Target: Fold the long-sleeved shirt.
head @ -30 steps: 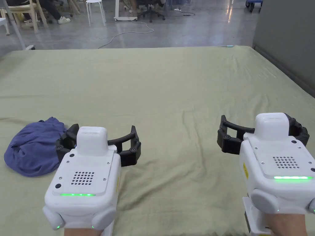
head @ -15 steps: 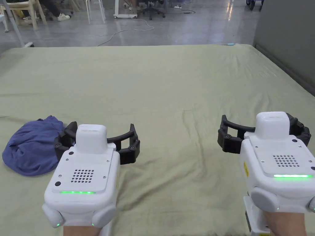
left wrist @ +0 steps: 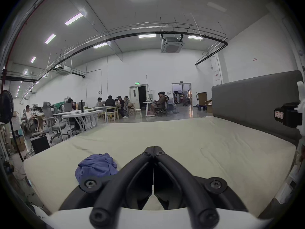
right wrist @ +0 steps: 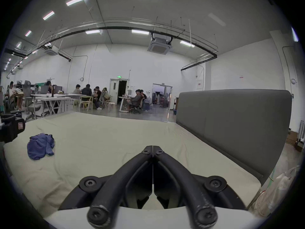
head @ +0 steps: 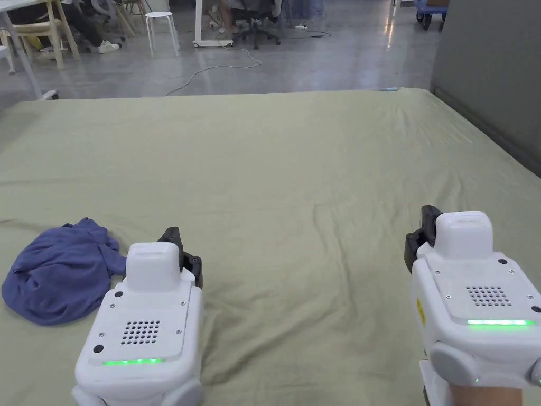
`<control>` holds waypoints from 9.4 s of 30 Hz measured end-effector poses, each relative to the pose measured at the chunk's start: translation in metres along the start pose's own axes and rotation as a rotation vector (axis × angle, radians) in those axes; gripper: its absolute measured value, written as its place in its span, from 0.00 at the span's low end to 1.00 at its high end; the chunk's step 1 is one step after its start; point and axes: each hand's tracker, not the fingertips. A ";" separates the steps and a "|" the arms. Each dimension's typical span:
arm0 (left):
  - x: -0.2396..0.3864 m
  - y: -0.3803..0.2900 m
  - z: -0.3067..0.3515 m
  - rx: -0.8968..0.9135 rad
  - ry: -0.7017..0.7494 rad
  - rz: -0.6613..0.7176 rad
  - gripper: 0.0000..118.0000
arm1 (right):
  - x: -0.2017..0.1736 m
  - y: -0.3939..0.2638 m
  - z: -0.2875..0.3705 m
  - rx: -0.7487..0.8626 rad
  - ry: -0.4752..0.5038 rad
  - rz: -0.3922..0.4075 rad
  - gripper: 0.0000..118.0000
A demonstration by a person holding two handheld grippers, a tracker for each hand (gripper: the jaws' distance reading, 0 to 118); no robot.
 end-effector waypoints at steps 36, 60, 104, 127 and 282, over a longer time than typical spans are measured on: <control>-0.255 -0.087 -0.271 -0.919 0.397 0.210 0.57 | -0.186 0.002 -0.044 -0.063 0.509 0.021 0.00; 0.060 0.112 -0.186 -0.535 -0.596 0.380 0.02 | -0.047 0.021 -0.027 -0.007 0.186 -0.069 0.00; -0.030 -0.096 -0.153 -0.826 -0.072 0.119 0.84 | 0.012 -0.017 -0.029 -0.228 0.133 -0.025 0.00; -0.023 -0.081 -0.162 -0.846 -0.159 0.126 0.03 | -0.019 -0.086 -0.285 -1.044 0.350 0.137 0.49; -0.089 0.364 -0.295 -0.187 0.037 0.003 0.08 | 0.062 0.407 -0.302 -0.134 0.129 -0.023 0.00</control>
